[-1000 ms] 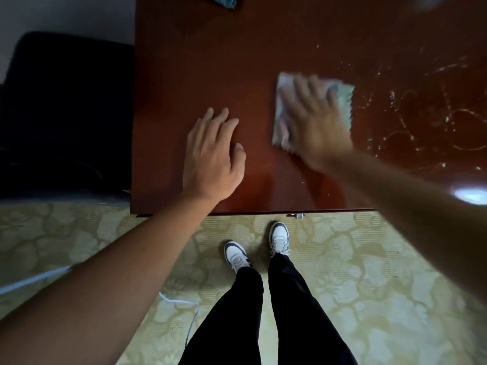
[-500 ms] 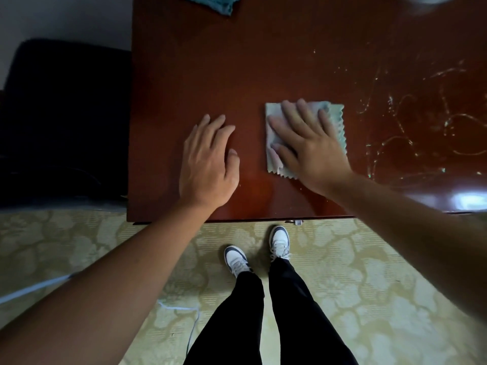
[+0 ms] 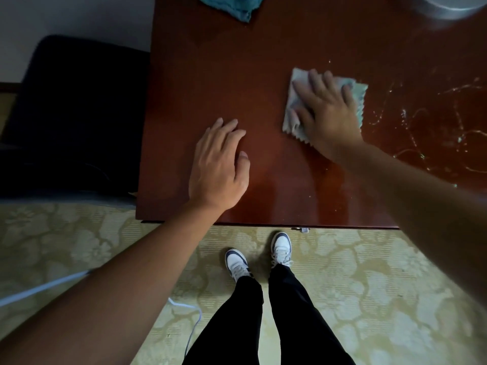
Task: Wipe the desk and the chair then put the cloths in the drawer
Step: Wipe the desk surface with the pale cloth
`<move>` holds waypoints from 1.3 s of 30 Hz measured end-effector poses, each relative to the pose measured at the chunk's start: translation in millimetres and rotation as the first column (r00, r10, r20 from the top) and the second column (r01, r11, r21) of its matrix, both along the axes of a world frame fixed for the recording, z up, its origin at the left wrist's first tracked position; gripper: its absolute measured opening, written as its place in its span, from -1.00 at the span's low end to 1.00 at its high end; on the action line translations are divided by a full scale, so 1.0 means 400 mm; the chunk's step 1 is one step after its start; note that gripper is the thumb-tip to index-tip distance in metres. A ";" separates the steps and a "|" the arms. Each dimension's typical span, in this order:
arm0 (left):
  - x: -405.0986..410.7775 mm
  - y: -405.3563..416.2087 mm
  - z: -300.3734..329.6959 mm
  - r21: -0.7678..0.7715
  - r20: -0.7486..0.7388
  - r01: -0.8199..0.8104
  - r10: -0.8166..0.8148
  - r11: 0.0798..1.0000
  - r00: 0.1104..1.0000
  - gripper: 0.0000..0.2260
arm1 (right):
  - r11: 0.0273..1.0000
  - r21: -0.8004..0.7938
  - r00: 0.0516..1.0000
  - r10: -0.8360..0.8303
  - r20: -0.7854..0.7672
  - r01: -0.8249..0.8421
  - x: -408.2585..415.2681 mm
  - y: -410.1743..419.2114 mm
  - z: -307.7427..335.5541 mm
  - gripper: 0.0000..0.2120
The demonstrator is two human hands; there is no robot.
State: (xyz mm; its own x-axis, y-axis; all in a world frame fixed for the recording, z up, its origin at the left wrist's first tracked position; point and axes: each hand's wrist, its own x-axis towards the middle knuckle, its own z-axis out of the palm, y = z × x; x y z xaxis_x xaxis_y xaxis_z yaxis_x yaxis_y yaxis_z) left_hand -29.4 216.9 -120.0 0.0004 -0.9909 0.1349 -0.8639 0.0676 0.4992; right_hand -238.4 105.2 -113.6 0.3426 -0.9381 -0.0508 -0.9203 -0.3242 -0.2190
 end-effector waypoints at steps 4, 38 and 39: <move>0.003 -0.006 0.003 0.016 -0.059 -0.005 0.006 1.000 0.998 -0.59 | 0.999 -0.023 0.999 -0.037 0.011 0.037 0.044 0.009 -0.009 -0.51; 0.154 0.062 -0.001 -0.011 -0.115 -0.249 0.246 0.968 0.962 -0.62 | 0.913 -0.097 0.916 0.401 0.026 -0.397 0.243 0.153 -0.016 -0.50; 0.153 0.062 0.000 -0.009 -0.119 -0.254 0.251 0.967 0.961 -0.62 | 0.937 -0.088 0.941 0.339 0.010 -0.337 0.254 0.102 -0.012 -0.47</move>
State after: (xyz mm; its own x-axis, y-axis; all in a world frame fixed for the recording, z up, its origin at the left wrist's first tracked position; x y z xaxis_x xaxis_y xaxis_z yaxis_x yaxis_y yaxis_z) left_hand 31.8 241.7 -120.1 0.2672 -0.9531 0.1423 -0.7909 -0.1325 0.5975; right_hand -136.8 145.9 -118.2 0.6406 -0.7671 0.0353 -0.7477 -0.6335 -0.1991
